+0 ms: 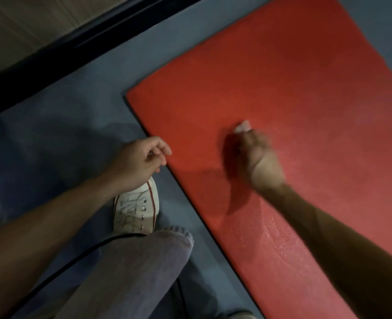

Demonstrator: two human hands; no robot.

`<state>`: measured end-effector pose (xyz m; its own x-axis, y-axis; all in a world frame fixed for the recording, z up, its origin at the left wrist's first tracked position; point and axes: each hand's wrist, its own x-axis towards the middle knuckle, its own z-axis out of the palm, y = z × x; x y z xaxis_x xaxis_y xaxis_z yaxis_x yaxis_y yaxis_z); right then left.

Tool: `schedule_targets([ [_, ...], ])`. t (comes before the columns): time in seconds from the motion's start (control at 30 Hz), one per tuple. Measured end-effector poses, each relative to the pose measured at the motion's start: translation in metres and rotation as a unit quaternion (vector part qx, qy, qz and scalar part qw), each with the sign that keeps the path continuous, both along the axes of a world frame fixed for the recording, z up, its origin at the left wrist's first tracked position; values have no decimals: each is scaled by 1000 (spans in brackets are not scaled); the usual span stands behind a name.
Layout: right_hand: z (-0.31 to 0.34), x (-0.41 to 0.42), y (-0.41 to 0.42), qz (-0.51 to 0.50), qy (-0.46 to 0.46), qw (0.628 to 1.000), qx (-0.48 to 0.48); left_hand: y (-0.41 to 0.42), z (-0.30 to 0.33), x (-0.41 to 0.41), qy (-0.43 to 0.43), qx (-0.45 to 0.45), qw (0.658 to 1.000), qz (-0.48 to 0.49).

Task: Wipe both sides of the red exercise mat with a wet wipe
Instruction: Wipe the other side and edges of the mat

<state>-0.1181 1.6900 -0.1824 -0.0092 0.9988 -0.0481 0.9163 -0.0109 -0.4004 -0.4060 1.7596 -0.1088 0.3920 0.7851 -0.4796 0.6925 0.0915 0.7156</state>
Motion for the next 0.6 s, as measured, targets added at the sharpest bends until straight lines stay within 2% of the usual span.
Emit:
schedule_targets([
  [0.07,-2,-50,-26,167,56,984,23,4,3,-4,4,-6,1000,4],
  [0.13,12,-78,-47,329,54,943,5,5,3,-10,3,-10,1000,15],
  [0.17,17,-78,-46,368,50,928,-2,6,2,-12,0,-7,1000,26],
  [0.2,19,-69,-39,367,43,929,2,6,-2,-13,-2,-5,999,39],
  [0.27,14,-34,-14,316,-6,947,48,5,-8,-12,3,-4,998,57],
  [0.3,14,-12,1,268,-40,962,40,4,-10,-9,7,-6,998,56],
  [0.37,21,27,26,110,-57,992,38,3,-12,-3,4,-4,999,44],
  [0.43,24,43,36,-31,-36,998,49,6,-14,-1,-8,-5,999,37],
  [0.5,18,35,36,-73,-34,996,47,10,-17,0,-14,-3,999,35],
  [0.57,13,9,32,-101,30,994,11,13,-20,3,-17,5,999,32],
  [0.6,14,-7,26,-78,64,995,-3,14,-20,6,-20,8,999,31],
])
